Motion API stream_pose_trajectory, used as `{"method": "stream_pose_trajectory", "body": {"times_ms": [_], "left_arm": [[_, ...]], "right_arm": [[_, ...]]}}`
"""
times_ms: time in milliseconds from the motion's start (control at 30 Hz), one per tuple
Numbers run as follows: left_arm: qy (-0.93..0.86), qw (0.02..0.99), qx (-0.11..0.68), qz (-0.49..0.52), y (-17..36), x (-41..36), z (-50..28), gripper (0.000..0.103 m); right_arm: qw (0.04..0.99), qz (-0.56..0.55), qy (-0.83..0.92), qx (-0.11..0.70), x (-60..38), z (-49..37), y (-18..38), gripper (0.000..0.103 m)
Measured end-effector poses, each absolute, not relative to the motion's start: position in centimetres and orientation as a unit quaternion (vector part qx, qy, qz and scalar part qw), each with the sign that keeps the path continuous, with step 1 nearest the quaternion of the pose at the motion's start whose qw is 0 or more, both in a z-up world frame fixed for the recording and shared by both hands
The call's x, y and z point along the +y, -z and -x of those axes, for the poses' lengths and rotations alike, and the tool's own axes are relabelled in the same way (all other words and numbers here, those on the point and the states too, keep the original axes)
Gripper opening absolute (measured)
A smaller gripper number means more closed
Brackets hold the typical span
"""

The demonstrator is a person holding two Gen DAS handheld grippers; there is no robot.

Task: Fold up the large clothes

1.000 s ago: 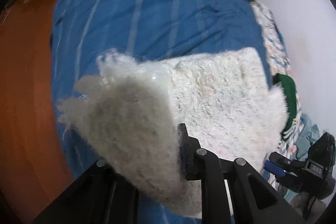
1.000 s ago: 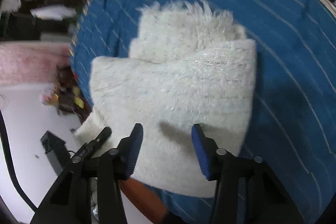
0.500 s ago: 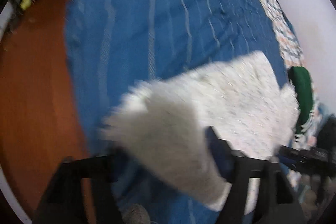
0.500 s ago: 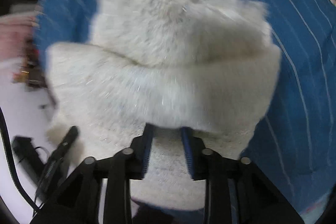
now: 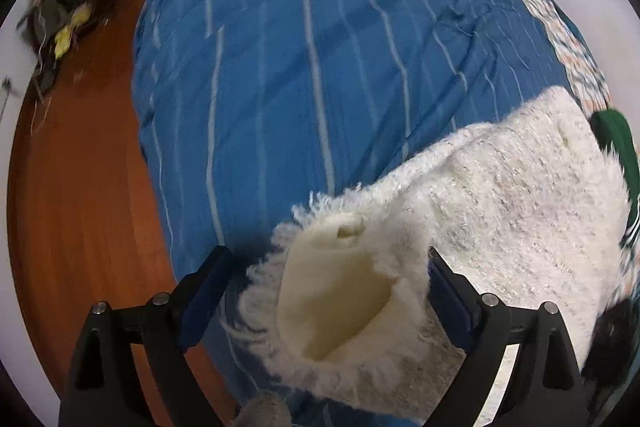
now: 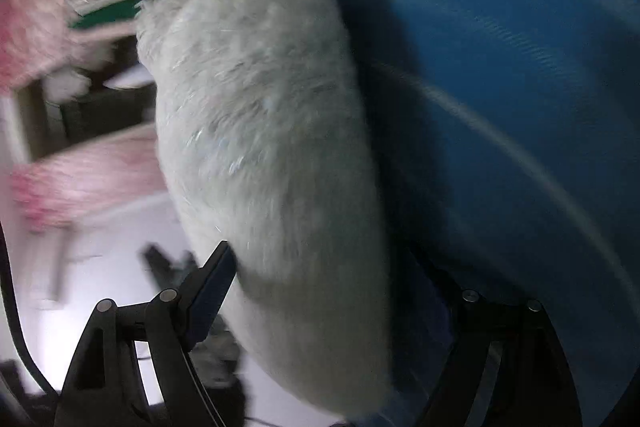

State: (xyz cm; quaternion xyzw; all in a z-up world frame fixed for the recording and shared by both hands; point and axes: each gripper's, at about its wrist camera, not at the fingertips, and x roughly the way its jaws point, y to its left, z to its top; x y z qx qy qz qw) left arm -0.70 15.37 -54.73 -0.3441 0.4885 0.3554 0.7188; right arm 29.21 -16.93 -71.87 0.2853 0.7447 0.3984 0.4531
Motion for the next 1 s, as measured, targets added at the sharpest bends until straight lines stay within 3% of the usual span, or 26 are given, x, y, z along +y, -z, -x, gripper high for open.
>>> {"method": "stream_pose_trajectory", "body": {"times_ms": [133, 233, 333, 500, 567, 600, 667, 700, 867, 900, 1000], "left_arm": [[-0.357, 0.725, 0.498, 0.314, 54.1, 15.4, 0.5, 0.095], [-0.356, 0.728, 0.503, 0.300, 53.3, 15.6, -0.5, 0.094], [-0.348, 0.738, 0.501, 0.288, 51.6, 15.2, -1.6, 0.094], [-0.322, 0.751, 0.508, 0.272, 48.9, 12.0, -3.2, 0.094], [-0.309, 0.757, 0.513, 0.263, 48.2, 10.2, -4.2, 0.094], [-0.303, 0.759, 0.517, 0.256, 48.0, 9.1, -4.7, 0.094], [-0.293, 0.764, 0.524, 0.239, 47.7, 7.1, -5.9, 0.094], [-0.290, 0.766, 0.526, 0.229, 47.7, 6.3, -6.6, 0.094], [-0.280, 0.775, 0.536, 0.181, 48.5, 3.4, -8.7, 0.094], [-0.283, 0.774, 0.538, 0.176, 49.2, 3.4, -9.0, 0.094], [-0.292, 0.765, 0.548, 0.172, 51.1, 4.2, -9.1, 0.094]], "right_arm": [[0.448, -0.267, -0.435, 0.734, -12.0, -29.6, 72.6, 0.086], [0.472, -0.295, -0.423, 0.715, -12.1, -29.9, 72.0, 0.060], [0.494, -0.333, -0.394, 0.700, -14.3, -29.4, 70.3, 0.056], [0.524, -0.398, -0.313, 0.684, -23.0, -26.7, 67.7, 0.057], [0.547, -0.379, -0.275, 0.694, -26.4, -25.7, 67.4, 0.064], [0.548, -0.365, -0.255, 0.708, -27.8, -25.3, 67.7, 0.073], [0.540, -0.334, -0.218, 0.741, -29.5, -24.6, 68.1, 0.077], [0.538, -0.305, -0.206, 0.758, -30.3, -24.4, 67.7, 0.081], [0.655, -0.067, -0.143, 0.739, -30.4, -25.3, 58.7, 0.081], [0.666, -0.074, -0.156, 0.726, -30.0, -25.5, 57.1, 0.079], [0.656, -0.098, -0.231, 0.712, -25.8, -26.5, 54.5, 0.052]]}}
